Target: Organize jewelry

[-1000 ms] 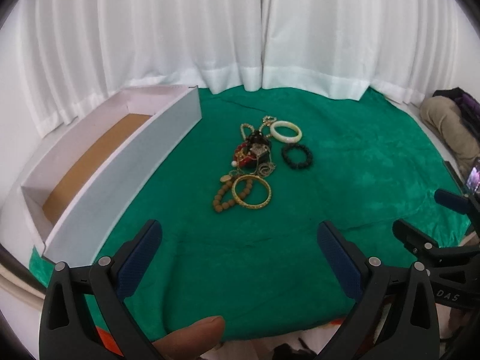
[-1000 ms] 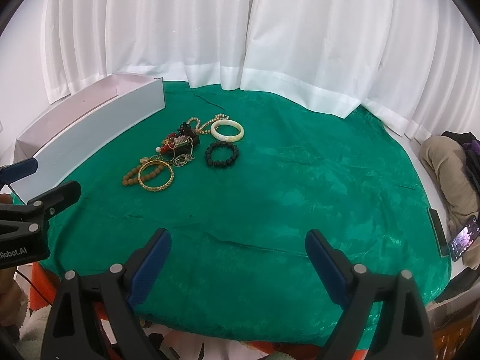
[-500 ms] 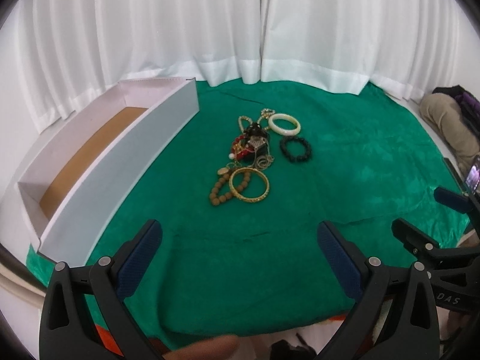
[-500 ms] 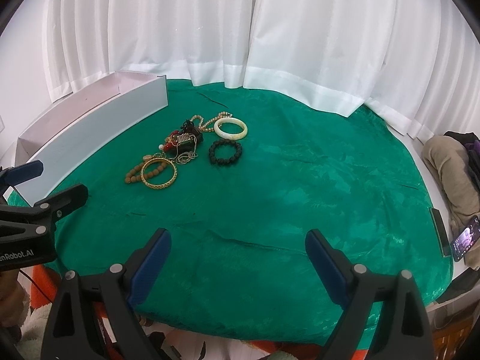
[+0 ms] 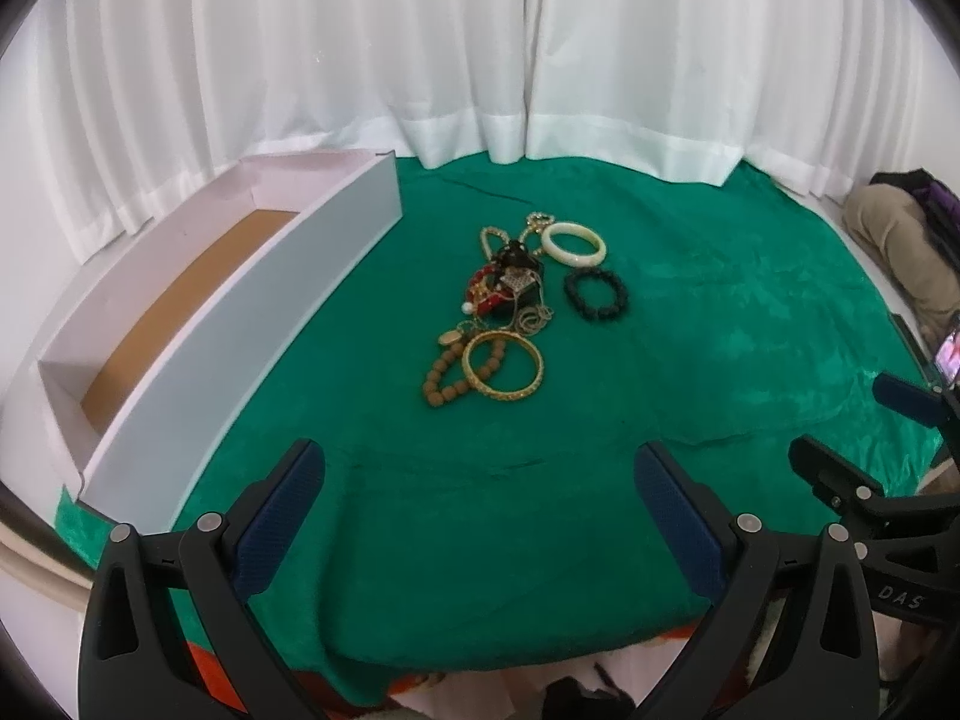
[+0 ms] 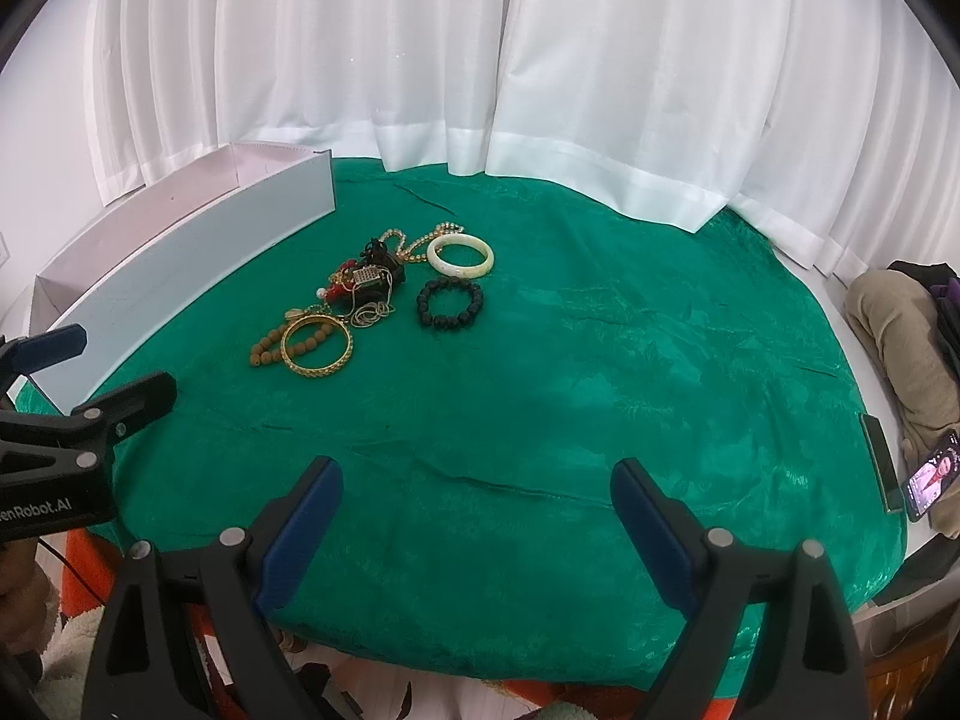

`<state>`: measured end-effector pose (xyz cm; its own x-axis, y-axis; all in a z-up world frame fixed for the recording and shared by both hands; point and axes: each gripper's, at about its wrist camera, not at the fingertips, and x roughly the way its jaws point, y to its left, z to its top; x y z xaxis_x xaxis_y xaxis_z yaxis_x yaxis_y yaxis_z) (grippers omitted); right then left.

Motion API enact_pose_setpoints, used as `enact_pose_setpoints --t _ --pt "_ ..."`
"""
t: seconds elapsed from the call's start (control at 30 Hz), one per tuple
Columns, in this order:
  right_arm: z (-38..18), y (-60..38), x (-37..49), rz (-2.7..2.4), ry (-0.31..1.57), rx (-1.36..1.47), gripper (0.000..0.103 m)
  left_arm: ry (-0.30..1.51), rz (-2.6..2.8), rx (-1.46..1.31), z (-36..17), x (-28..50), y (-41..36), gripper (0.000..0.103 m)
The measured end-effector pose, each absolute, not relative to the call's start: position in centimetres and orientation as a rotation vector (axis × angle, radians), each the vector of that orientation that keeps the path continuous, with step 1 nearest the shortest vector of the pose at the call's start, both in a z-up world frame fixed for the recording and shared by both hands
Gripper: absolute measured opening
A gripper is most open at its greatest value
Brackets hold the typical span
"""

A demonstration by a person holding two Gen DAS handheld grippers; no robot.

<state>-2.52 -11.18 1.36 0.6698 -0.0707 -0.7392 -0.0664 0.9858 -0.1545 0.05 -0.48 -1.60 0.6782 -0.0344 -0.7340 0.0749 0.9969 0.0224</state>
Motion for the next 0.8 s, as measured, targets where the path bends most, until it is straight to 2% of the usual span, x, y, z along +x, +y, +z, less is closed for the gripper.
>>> enact_pose_setpoints --t 0.47,0.8 --pt "1.3 -11.0 -2.7 -0.001 0.84 -0.175 0.093 0.799 -0.009 0.062 -1.3 0.3 0.1 0.103" --pt "1.0 -11.4 -2.0 -0.012 0.84 -0.163 0.093 0.807 0.002 -0.034 -1.7 0.8 2.1 0.103"
